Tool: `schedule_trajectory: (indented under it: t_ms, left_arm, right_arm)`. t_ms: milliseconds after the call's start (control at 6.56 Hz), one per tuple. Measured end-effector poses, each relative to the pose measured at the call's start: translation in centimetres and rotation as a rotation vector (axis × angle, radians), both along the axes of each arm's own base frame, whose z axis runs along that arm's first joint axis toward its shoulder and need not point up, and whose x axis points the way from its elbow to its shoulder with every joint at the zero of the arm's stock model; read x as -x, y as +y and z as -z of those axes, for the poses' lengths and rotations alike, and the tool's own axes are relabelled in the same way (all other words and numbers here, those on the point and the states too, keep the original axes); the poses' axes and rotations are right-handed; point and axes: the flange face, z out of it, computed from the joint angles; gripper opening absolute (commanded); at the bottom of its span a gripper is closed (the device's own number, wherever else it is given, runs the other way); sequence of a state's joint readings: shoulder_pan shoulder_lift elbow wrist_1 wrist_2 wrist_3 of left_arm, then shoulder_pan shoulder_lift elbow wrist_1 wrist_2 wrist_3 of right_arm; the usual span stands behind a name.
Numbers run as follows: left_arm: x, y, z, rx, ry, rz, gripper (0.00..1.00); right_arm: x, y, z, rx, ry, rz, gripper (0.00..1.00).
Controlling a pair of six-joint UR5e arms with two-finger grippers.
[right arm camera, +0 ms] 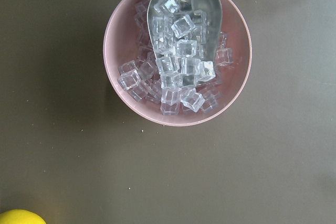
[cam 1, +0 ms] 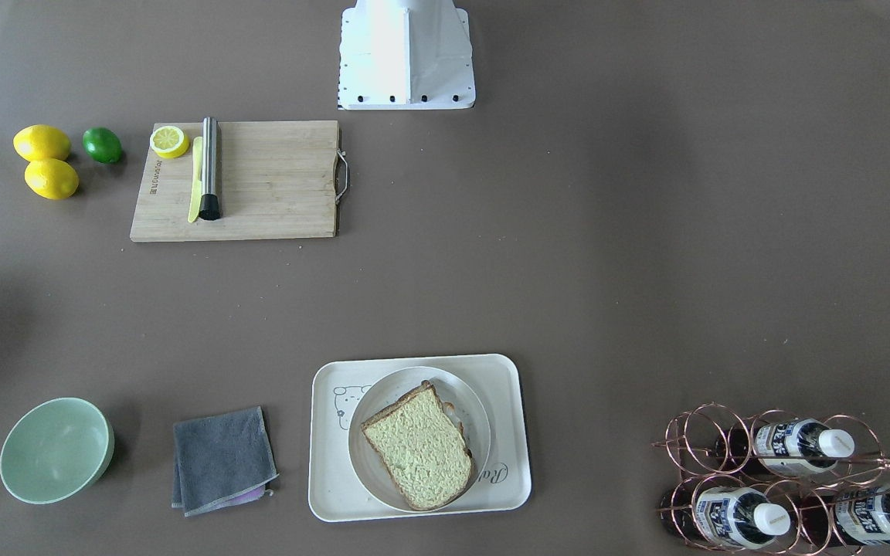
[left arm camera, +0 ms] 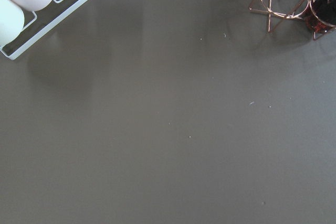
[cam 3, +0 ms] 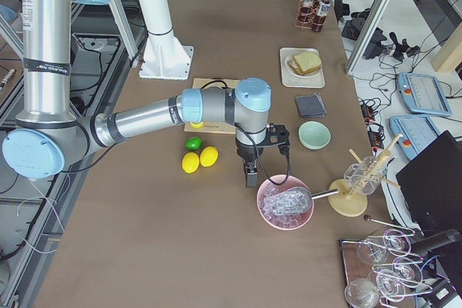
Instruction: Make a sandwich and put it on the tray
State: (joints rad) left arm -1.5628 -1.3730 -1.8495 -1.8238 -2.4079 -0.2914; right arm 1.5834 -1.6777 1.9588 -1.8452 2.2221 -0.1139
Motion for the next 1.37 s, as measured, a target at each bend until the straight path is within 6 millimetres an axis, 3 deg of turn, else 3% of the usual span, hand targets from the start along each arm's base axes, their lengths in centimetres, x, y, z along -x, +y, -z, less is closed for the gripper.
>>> schedule_trajectory:
  t_ms: [457,914,1371]
  left_arm:
    - [1.1,4.1,-3.9,0.041,0.008,-0.019,0.97]
    - [3.1,5.4,-4.8,0.041,0.004,0.013,0.97]
    - [3.3,5.5,-5.1,0.045,0.003,0.019,0.97]
  right_arm:
    - [-0.6,1.3,-3.5,0.028,-0.101,-0.039,1.00]
    - [-0.3,1.2,-3.7,0.010,-0.150,-0.049,1.00]
    - [-0.2,0.9,-3.3,0.003,-0.163,-0.050,1.00]
